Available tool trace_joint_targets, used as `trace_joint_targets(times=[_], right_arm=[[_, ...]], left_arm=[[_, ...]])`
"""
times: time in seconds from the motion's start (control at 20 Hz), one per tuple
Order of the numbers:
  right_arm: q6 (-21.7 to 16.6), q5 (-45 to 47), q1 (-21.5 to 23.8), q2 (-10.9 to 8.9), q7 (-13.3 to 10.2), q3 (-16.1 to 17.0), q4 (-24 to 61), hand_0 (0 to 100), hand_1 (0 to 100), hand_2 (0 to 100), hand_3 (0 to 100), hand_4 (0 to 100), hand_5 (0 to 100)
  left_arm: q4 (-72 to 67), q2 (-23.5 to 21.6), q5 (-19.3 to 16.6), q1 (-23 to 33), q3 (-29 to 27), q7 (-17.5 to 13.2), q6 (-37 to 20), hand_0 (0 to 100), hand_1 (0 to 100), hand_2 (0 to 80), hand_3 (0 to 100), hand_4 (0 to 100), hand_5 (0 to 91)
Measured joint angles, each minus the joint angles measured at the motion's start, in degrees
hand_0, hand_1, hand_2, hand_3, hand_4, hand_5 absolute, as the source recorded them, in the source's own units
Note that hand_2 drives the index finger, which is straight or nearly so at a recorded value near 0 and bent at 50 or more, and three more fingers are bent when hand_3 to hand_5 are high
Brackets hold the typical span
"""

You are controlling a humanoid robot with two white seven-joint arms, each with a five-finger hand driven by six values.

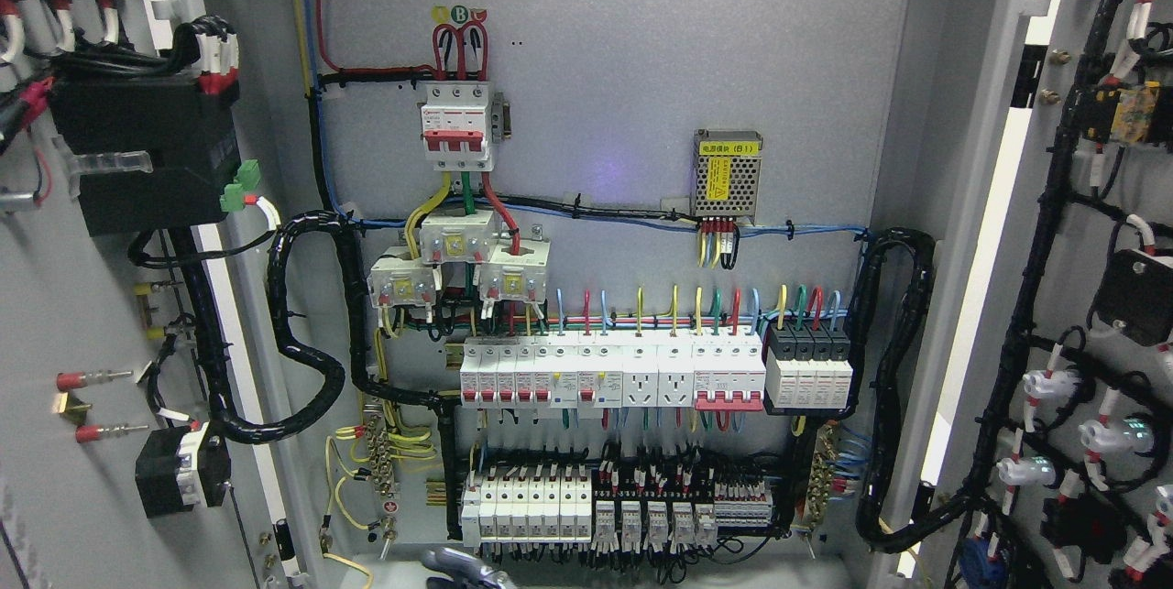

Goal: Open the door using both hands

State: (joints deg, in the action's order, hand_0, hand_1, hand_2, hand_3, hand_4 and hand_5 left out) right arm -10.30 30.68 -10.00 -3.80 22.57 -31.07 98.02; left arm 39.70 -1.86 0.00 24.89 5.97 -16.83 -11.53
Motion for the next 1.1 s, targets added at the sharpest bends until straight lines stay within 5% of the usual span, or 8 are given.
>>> trace_joint_targets(times=[0.35,0.75,1.1], right_arm=[[-14.03,-0.01,12.09,-5.73,-0.04,6.30,6.32,12,39,0,0,0,0],[-25.24,0.09,21.45,-11.67,-0.04,15.41,12.40,12,39,0,0,0,0],[-27.74,4.41,26.06,-16.56,-0.05,23.44,15.41,12,39,0,0,0,0]], left_arm=[[26.48,-6.58,0.00,12.61,3.80,0.26,-28.23,12,39,0.0,0,0,0.0],[43.58,-11.13,1.44,17.07,4.65,2.97,-32.50,12,39,0.0,0,0,0.0],[53.03,-11.62,5.56,13.50,3.77,3.49,-32.60,12,39,0.0,0,0,0.0]])
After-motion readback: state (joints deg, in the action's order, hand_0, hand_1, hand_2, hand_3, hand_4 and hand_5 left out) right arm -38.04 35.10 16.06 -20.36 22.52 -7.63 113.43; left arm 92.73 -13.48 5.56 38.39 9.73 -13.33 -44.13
